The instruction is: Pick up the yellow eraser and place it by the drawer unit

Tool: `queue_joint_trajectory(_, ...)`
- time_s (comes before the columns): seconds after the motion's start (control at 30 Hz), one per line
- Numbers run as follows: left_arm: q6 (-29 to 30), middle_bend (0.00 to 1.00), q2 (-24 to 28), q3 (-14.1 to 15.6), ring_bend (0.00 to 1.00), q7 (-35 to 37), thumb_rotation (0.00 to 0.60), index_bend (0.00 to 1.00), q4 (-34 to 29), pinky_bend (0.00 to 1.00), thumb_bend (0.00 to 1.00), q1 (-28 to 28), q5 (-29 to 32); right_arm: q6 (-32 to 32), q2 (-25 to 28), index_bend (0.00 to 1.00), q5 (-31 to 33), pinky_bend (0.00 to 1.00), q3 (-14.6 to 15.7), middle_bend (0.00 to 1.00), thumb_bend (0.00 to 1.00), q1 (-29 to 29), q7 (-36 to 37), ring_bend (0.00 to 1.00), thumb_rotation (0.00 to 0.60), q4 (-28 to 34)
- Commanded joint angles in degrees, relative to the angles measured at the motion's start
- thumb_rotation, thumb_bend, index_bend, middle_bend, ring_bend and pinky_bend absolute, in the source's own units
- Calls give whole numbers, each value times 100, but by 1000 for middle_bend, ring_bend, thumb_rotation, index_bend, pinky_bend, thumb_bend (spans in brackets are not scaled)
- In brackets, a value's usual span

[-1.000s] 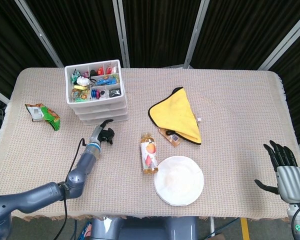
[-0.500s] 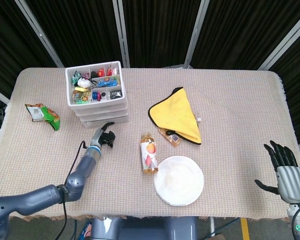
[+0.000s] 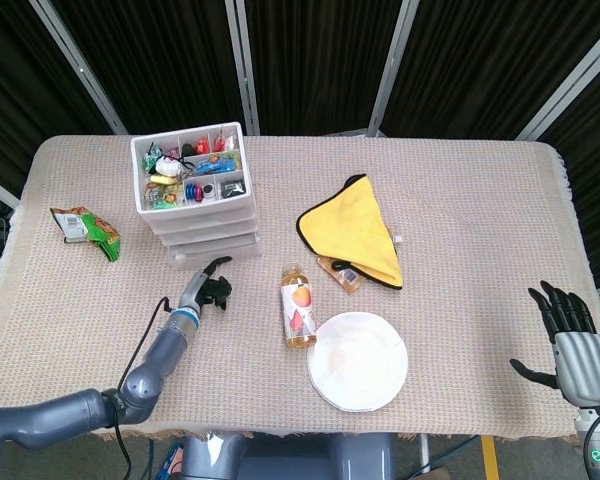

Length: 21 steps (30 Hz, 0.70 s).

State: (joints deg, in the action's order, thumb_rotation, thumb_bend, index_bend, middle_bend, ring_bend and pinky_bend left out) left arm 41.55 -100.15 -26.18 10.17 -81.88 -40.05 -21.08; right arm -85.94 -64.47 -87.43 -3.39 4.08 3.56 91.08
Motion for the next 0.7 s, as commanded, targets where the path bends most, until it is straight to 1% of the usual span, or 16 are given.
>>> queue_joint_trajectory(0.03, 163, 924, 60, 223, 861, 50, 600, 294, -250, 666, 1000, 212, -444, -1, 0, 80, 1, 0, -2, 0, 0, -1, -8, 0, 600, 3)
queue_joint_trajectory(0.2, 92, 911, 162, 414, 849, 98, 600, 292, -483, 654, 1000, 355, -676, -9, 0, 80, -2, 0, -3, 0, 0, -5, -18, 0, 600, 7)
queue_joint_trajectory(0.4, 152, 908, 270, 630, 845, -57, 600, 277, -622, 649, 1000, 393, -927, -19, -1, 80, -4, 0, -6, 0, 0, -8, -21, 0, 600, 4)
queue_joint_trajectory(0.5, 452, 912, 302, 829, 850, -345, 600, 263, -674, 652, 1000, 395, -1450, -19, -1, 80, -6, 0, -5, 0, 0, -9, -17, 0, 600, 2)
queue_joint_trajectory(0.6, 970, 914, 303, 1093, 853, -892, 600, 248, -648, 653, 1000, 338, -2167, -15, -3, 80, -10, 0, -4, 0, 0, -7, -20, 0, 600, 1)
queue_joint_trajectory(0.7, 1482, 914, 280, 1255, 853, -1465, 600, 242, -603, 653, 1000, 264, -2637, -10, -2, 80, -9, 0, -3, 0, 0, -6, -21, 0, 600, 4)
